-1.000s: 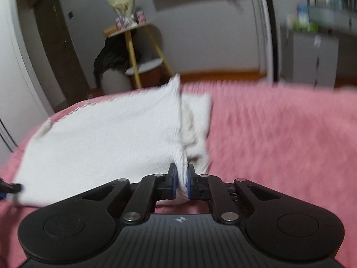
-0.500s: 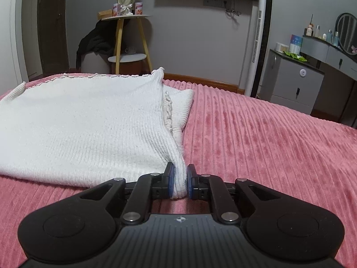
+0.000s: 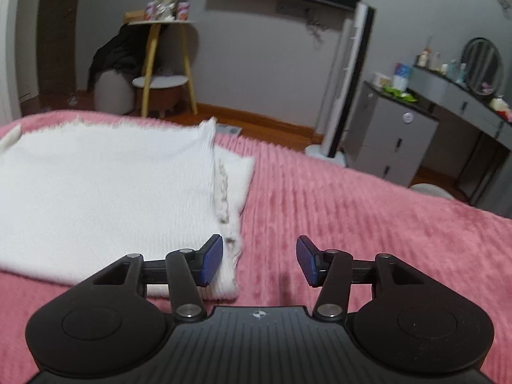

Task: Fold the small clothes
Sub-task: 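Open the right tool to release the sleeve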

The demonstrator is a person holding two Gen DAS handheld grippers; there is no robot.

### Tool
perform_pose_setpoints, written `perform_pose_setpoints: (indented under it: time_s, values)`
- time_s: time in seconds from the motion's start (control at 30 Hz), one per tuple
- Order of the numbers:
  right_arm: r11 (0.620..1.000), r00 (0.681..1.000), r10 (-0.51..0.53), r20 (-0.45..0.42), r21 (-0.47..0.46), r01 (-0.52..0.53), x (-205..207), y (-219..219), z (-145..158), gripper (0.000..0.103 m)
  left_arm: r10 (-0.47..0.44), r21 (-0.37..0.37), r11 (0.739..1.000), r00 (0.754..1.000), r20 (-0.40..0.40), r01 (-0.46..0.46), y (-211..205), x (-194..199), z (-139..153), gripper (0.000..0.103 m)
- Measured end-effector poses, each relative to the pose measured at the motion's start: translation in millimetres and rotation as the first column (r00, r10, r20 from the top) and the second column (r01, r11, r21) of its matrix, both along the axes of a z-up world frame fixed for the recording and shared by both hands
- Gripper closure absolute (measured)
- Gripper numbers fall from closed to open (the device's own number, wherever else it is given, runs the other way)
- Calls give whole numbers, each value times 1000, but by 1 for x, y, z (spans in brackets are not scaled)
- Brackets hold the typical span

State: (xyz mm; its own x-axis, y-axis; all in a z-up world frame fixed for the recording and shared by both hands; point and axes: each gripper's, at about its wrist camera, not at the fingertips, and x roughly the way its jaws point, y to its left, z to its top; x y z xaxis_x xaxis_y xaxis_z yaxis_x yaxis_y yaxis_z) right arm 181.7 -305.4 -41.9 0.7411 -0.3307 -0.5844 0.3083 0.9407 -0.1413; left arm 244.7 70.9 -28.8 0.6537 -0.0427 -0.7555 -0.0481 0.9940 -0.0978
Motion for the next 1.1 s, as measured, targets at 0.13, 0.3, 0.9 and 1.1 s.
perform_pose_setpoints:
  time_s: [0.13, 0.3, 0.9, 1.1]
  values:
    - [999, 1000, -10, -6, 41, 10, -26, 16, 19, 66, -20, -60, 998, 1000, 17, 21, 13, -8, 9, 22]
    - [997, 1000, -14, 2, 72, 14, -39, 32, 42, 79, -55, -62, 996, 996, 64, 59, 22, -10, 18, 21]
    - [969, 980, 185, 76, 154, -195, 119, 44, -12, 84, 23, -97, 995, 981, 194, -4, -7, 92, 4, 31]
    - [965, 965, 261, 6, -27, -260, 178, 34, -48, 87, -47, 126, 992, 985, 168, 26, -49, 147, -30, 30]
